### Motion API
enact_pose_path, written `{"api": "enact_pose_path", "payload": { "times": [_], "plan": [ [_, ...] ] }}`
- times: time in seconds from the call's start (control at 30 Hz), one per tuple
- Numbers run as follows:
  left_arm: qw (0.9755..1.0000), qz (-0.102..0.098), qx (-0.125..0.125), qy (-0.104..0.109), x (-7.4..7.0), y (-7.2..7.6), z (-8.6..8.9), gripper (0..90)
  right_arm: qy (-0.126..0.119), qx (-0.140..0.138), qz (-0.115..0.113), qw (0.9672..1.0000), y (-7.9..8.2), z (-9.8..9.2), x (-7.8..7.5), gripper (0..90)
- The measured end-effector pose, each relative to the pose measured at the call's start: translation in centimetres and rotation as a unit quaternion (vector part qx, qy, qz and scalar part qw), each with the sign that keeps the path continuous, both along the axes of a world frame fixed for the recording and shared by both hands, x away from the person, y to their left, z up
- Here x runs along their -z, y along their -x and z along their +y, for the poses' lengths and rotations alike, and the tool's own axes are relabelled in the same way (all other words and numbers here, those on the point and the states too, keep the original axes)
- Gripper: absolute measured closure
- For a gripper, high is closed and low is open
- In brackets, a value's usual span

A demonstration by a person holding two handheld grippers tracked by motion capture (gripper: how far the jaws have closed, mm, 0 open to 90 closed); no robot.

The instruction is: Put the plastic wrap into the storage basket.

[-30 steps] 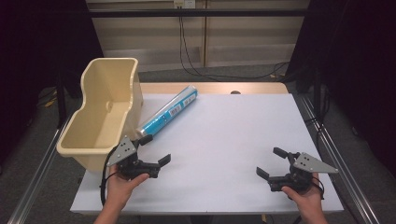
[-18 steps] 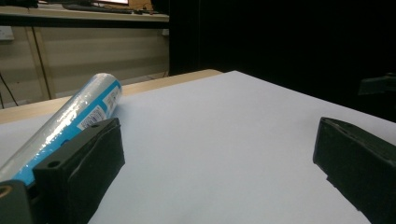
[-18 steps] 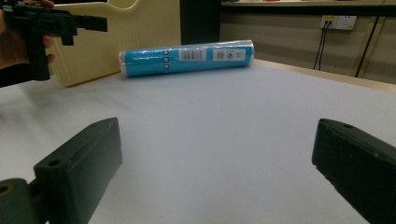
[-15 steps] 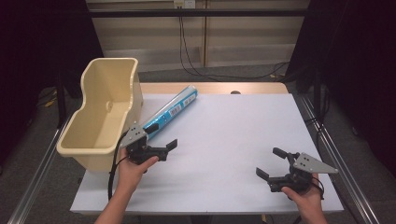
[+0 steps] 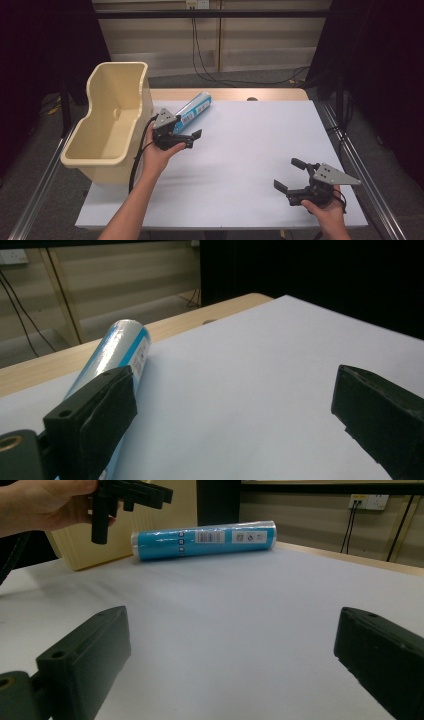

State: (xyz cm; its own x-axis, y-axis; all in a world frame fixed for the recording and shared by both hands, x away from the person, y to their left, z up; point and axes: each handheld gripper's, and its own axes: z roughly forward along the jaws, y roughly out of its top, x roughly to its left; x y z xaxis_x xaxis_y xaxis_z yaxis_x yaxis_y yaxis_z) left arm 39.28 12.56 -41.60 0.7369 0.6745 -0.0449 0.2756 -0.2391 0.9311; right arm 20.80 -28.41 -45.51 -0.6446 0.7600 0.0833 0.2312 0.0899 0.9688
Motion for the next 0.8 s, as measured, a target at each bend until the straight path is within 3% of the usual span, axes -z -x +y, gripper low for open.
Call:
{"api": "enact_pose_path", "payload": {
  "times": [0.07, 0.2, 0.23, 0.3, 0.37, 0.4, 0.47, 0.57, 0.6, 0.63, 0.73, 0.8],
  "plan": [
    [0.9998, 0.001, -0.002, -0.018, -0.2, -0.9, -0.3, 4.0, -0.001, -0.001, 0.001, 1.0, 0.0, 0.0, 0.0, 1.5],
    [0.9992, 0.017, -0.01, -0.035, -0.3, -2.2, -0.7, 4.0, -0.001, -0.003, 0.003, 1.0, -0.1, 0.0, 0.1, 1.5],
    [0.9979, 0.026, -0.022, -0.055, -0.4, -3.1, -1.0, 4.1, -0.001, -0.003, 0.004, 1.0, -0.1, 0.0, 0.1, 1.5],
    [0.9976, 0.033, -0.023, -0.056, -0.4, -3.5, -1.1, 4.6, -0.002, -0.005, 0.004, 1.0, -0.1, 0.1, 0.1, 1.6],
    [0.9954, 0.047, -0.028, -0.079, -0.5, -4.7, -1.4, 4.8, 0.0, -0.005, 0.004, 1.0, -0.2, 0.1, 0.1, 1.5],
    [0.9954, 0.047, -0.028, -0.079, -0.5, -4.7, -1.4, 4.8, 0.0, -0.005, 0.004, 1.0, -0.2, 0.1, 0.1, 1.5],
    [0.9924, 0.069, -0.036, -0.096, -0.5, -5.9, -1.6, 4.7, 0.0, -0.007, 0.006, 1.0, -0.2, 0.1, 0.2, 1.5],
    [0.9912, 0.076, -0.044, -0.099, -0.4, -6.7, -1.6, 4.8, 0.001, -0.009, 0.008, 0.9999, -0.3, 0.2, 0.2, 1.6],
    [0.9888, 0.092, -0.052, -0.105, -0.3, -7.4, -1.6, 4.8, 0.0, -0.01, 0.008, 0.9999, -0.3, 0.2, 0.2, 1.6],
    [0.9888, 0.092, -0.052, -0.105, -0.3, -7.4, -1.6, 4.7, 0.0, -0.011, 0.008, 0.9999, -0.3, 0.2, 0.2, 1.5],
    [0.9846, 0.116, -0.064, -0.113, 0.1, -8.4, -1.3, 4.5, 0.0, -0.013, 0.009, 0.9999, -0.3, 0.2, 0.2, 1.6],
    [0.9803, 0.135, -0.069, -0.126, 0.7, -9.0, -0.9, 3.0, -0.001, -0.015, 0.009, 0.9998, -0.3, 0.2, 0.2, 1.6]
  ]
}}
